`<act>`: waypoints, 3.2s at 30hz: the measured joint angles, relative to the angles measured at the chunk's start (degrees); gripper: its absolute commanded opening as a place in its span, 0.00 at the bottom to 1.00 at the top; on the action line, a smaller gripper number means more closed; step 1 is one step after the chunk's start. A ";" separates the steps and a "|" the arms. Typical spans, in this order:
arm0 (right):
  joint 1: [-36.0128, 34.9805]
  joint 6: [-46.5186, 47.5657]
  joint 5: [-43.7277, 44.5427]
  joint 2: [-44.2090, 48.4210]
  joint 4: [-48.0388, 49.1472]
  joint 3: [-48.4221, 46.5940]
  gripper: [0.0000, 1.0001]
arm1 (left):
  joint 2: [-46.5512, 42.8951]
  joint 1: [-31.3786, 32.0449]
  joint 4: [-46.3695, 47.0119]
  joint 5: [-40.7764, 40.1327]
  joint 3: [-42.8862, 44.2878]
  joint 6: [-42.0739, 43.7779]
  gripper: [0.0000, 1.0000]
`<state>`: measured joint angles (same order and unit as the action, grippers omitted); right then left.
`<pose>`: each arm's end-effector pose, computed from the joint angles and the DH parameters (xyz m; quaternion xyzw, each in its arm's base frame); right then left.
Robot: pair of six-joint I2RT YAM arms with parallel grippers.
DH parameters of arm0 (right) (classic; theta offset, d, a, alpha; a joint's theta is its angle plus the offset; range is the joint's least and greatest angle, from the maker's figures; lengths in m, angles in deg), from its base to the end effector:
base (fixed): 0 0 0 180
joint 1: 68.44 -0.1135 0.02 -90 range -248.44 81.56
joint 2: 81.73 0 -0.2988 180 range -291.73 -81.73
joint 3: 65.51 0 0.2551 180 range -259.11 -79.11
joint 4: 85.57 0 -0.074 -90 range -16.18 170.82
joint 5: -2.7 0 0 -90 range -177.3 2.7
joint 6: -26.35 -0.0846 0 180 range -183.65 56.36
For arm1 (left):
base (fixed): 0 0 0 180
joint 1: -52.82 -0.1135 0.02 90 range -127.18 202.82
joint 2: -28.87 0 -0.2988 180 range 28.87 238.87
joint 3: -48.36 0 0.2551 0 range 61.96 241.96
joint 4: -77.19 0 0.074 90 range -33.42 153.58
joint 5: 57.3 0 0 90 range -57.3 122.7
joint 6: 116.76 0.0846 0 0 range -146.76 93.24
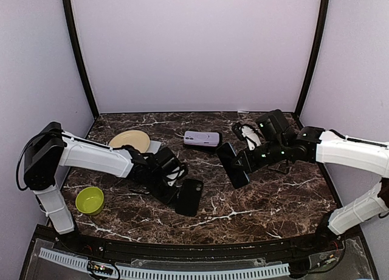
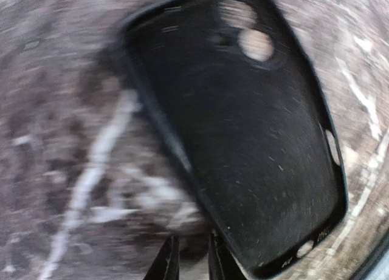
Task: Put the phone into the phone case
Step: Install the phone into the phone case.
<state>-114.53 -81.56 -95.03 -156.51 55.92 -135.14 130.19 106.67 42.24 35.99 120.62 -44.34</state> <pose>0.2067 0.2311 0.2700 -0.2490 0.8832 0.2606 0.3001 0.2150 -0.3025 0.1401 0.3093 0.9236 -0.1539 0.1662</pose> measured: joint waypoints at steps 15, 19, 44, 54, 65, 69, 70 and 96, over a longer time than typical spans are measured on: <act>0.00 -3.04 -0.28 -0.37 -0.72 -1.60 0.00 | 4.52 2.84 7.43 12.85 3.21 2.56 0.19; -0.66 -4.94 -1.86 -2.34 -0.15 -2.10 0.00 | 1.73 2.43 8.37 11.08 0.94 2.45 0.22; -4.37 -16.15 -17.88 -25.33 9.75 -5.27 0.00 | -2.25 0.07 12.44 3.37 -6.27 -1.64 0.26; -3.61 -17.18 -20.61 -28.13 11.43 -4.96 0.00 | 2.84 2.14 12.39 4.63 -0.50 1.40 0.26; -2.47 -22.64 -21.05 -30.05 17.70 -2.93 0.00 | 3.21 2.21 12.96 5.95 -0.35 2.91 0.26; -2.43 -24.24 -21.94 -30.77 19.91 -2.36 0.00 | 3.26 2.21 13.05 5.97 -0.35 3.08 0.26; -2.43 -24.59 -22.25 -30.82 20.59 -2.03 0.00 | 3.26 2.21 13.07 5.95 -0.35 3.08 0.25; -7.13 -16.44 3.63 -32.24 -4.59 -15.04 0.53 | 3.80 2.32 14.88 6.08 -0.35 3.10 0.25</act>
<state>-121.65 -97.99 -91.40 -188.75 51.33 -150.18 133.99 108.99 57.12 42.07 120.27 -41.24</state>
